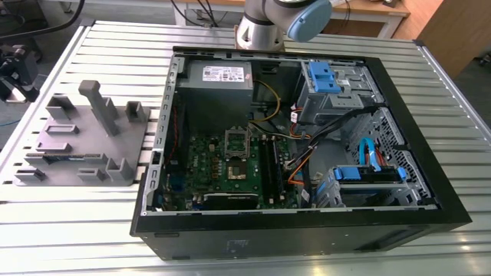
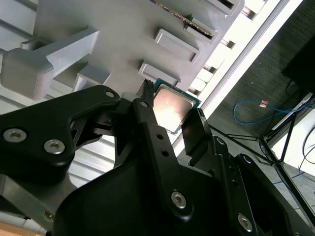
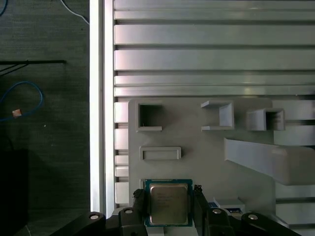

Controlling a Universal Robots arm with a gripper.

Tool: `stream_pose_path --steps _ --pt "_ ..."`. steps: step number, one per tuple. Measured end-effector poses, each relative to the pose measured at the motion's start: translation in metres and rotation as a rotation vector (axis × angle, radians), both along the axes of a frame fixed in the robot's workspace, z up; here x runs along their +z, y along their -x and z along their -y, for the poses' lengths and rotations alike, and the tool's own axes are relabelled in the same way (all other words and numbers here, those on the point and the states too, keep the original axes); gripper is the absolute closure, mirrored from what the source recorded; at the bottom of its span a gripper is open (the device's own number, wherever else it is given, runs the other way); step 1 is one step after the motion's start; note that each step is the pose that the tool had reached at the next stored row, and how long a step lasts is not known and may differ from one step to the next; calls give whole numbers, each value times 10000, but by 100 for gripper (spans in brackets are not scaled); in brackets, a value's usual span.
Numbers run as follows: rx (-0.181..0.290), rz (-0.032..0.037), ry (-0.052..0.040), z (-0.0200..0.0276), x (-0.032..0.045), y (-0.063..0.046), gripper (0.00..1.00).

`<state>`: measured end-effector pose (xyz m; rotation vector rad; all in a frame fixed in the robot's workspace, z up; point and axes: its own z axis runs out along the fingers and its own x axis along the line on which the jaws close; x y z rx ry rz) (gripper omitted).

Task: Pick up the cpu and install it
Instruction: 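Pick up the cpu and move it towards the insertion slot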

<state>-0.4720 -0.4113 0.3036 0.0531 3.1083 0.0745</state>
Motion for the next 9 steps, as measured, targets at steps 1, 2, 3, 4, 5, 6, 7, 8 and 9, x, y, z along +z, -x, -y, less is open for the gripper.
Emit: stream_pose_path --steps 1,2,3,4,5,6,7,8,9 --pt "0 -1 1 0 3 0 53" --pt "0 -1 1 0 6 0 53" --pt "0 -2 1 0 9 0 53" --pt "0 -2 1 0 12 0 53" --pt "-1 -1 1 0 15 0 53" --pt "0 0 0 0 18 0 53" --pt "0 0 0 0 21 0 53" --pt "-1 -1 0 0 24 0 53" --pt "0 0 0 0 26 0 53"
